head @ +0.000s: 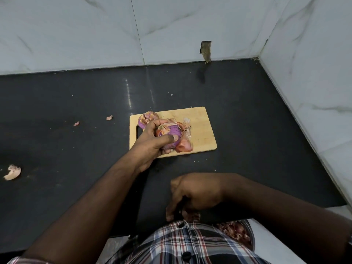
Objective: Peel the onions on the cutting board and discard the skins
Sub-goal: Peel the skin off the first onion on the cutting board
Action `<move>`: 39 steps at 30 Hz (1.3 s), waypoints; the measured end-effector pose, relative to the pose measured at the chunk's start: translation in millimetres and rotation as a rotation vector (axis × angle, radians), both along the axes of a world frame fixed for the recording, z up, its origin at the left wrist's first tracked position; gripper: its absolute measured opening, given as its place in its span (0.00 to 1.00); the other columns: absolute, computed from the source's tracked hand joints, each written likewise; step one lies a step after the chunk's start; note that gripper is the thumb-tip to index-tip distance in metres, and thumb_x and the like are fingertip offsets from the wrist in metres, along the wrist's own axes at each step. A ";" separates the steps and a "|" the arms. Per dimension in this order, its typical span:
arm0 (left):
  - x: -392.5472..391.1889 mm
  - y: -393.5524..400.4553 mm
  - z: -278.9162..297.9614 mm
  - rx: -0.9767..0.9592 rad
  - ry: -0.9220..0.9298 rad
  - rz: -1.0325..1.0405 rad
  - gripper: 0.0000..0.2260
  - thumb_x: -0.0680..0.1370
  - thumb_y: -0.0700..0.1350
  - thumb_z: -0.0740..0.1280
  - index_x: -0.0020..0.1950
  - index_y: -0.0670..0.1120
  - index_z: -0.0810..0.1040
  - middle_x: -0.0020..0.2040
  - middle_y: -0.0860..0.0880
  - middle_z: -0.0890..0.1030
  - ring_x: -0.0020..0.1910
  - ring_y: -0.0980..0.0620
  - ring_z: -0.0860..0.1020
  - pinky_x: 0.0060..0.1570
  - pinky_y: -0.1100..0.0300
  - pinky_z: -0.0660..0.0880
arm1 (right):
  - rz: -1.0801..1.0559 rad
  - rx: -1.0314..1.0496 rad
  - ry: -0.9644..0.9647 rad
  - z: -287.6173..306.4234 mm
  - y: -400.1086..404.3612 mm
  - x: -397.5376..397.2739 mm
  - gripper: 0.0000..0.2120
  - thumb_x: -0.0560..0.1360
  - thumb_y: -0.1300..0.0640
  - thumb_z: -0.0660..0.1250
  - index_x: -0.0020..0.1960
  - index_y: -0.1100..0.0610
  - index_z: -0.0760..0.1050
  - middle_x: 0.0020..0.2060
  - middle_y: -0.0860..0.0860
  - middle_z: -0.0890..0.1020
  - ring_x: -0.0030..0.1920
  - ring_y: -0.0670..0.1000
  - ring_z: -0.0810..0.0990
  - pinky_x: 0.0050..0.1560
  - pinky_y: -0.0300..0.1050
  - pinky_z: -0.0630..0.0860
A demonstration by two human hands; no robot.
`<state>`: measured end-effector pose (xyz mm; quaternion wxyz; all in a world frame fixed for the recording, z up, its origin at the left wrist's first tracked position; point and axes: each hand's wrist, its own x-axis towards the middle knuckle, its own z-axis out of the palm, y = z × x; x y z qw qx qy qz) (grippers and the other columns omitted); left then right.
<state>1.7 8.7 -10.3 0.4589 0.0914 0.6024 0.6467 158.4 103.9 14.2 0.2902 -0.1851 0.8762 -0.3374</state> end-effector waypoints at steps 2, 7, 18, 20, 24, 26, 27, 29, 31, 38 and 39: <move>0.4 0.2 0.8 0.001 -0.006 0.006 0.24 0.74 0.33 0.74 0.65 0.51 0.73 0.54 0.46 0.83 0.42 0.48 0.79 0.34 0.60 0.79 | 0.049 0.054 0.057 -3.0 -3.4 3.0 0.23 0.73 0.63 0.70 0.66 0.48 0.79 0.51 0.49 0.76 0.51 0.48 0.73 0.45 0.33 0.64; 1.0 -0.4 0.7 0.000 0.001 0.004 0.23 0.74 0.33 0.74 0.64 0.52 0.73 0.56 0.45 0.82 0.42 0.49 0.80 0.34 0.60 0.79 | 0.069 0.182 0.201 -8.4 -2.5 9.8 0.15 0.75 0.51 0.70 0.61 0.43 0.80 0.48 0.48 0.74 0.49 0.50 0.75 0.47 0.49 0.74; 2.2 -3.9 2.6 0.026 -0.011 0.067 0.25 0.73 0.34 0.74 0.66 0.51 0.73 0.57 0.42 0.81 0.38 0.51 0.79 0.36 0.58 0.78 | -0.535 0.351 0.343 -17.1 55.2 -8.0 0.13 0.79 0.55 0.64 0.62 0.48 0.78 0.56 0.48 0.74 0.56 0.49 0.74 0.52 0.47 0.75; 1.3 -5.4 2.3 0.036 -0.020 0.084 0.26 0.72 0.34 0.75 0.67 0.51 0.72 0.60 0.40 0.80 0.40 0.49 0.80 0.37 0.56 0.78 | -0.628 0.327 0.368 -16.1 57.8 -10.7 0.12 0.79 0.55 0.64 0.61 0.47 0.79 0.52 0.47 0.74 0.54 0.49 0.74 0.51 0.47 0.75; 2.5 -7.2 4.0 0.062 -0.011 0.101 0.25 0.73 0.32 0.74 0.66 0.49 0.73 0.59 0.40 0.82 0.45 0.45 0.83 0.43 0.51 0.80 | -0.792 0.293 0.403 -16.2 64.6 -26.0 0.12 0.79 0.56 0.64 0.60 0.49 0.80 0.51 0.47 0.75 0.52 0.49 0.76 0.51 0.46 0.74; 4.0 -7.3 6.0 0.065 -0.006 0.101 0.25 0.73 0.32 0.74 0.66 0.49 0.73 0.59 0.41 0.83 0.48 0.44 0.85 0.45 0.47 0.83 | -0.865 0.308 0.410 -16.1 67.6 -33.7 0.12 0.79 0.55 0.65 0.61 0.50 0.79 0.52 0.47 0.77 0.52 0.49 0.76 0.51 0.45 0.74; 4.6 -7.2 6.4 0.071 -0.012 0.103 0.26 0.72 0.32 0.75 0.66 0.49 0.73 0.59 0.41 0.83 0.50 0.42 0.85 0.45 0.47 0.84 | -0.892 0.312 0.415 -16.1 68.1 -36.5 0.11 0.79 0.54 0.65 0.61 0.50 0.78 0.52 0.48 0.77 0.52 0.49 0.77 0.50 0.45 0.73; 4.8 -7.3 7.2 0.079 -0.017 0.103 0.28 0.71 0.33 0.76 0.67 0.49 0.73 0.60 0.41 0.82 0.52 0.41 0.85 0.43 0.47 0.85 | -0.932 0.289 0.421 -16.7 67.2 -40.1 0.10 0.77 0.55 0.67 0.58 0.51 0.76 0.52 0.47 0.77 0.51 0.49 0.77 0.49 0.46 0.74; 5.3 -7.8 8.7 0.078 -0.012 0.102 0.28 0.72 0.32 0.76 0.67 0.49 0.73 0.60 0.41 0.82 0.52 0.41 0.85 0.42 0.49 0.84 | -0.961 0.251 0.420 -17.0 66.1 -41.2 0.09 0.76 0.54 0.70 0.55 0.50 0.74 0.50 0.45 0.76 0.49 0.48 0.76 0.47 0.45 0.73; 5.2 -11.2 9.6 0.085 0.007 0.080 0.31 0.66 0.36 0.78 0.67 0.50 0.73 0.64 0.40 0.80 0.53 0.44 0.85 0.43 0.50 0.83 | -1.039 0.172 0.504 -16.3 70.9 -35.7 0.10 0.77 0.54 0.69 0.57 0.51 0.80 0.49 0.45 0.76 0.49 0.43 0.75 0.47 0.39 0.71; 5.4 -11.0 9.9 0.084 0.012 0.078 0.32 0.65 0.37 0.78 0.67 0.50 0.73 0.64 0.40 0.80 0.53 0.44 0.85 0.43 0.51 0.83 | -1.032 0.167 0.505 -16.0 70.3 -34.7 0.10 0.77 0.55 0.69 0.58 0.51 0.80 0.49 0.45 0.76 0.49 0.43 0.75 0.47 0.38 0.71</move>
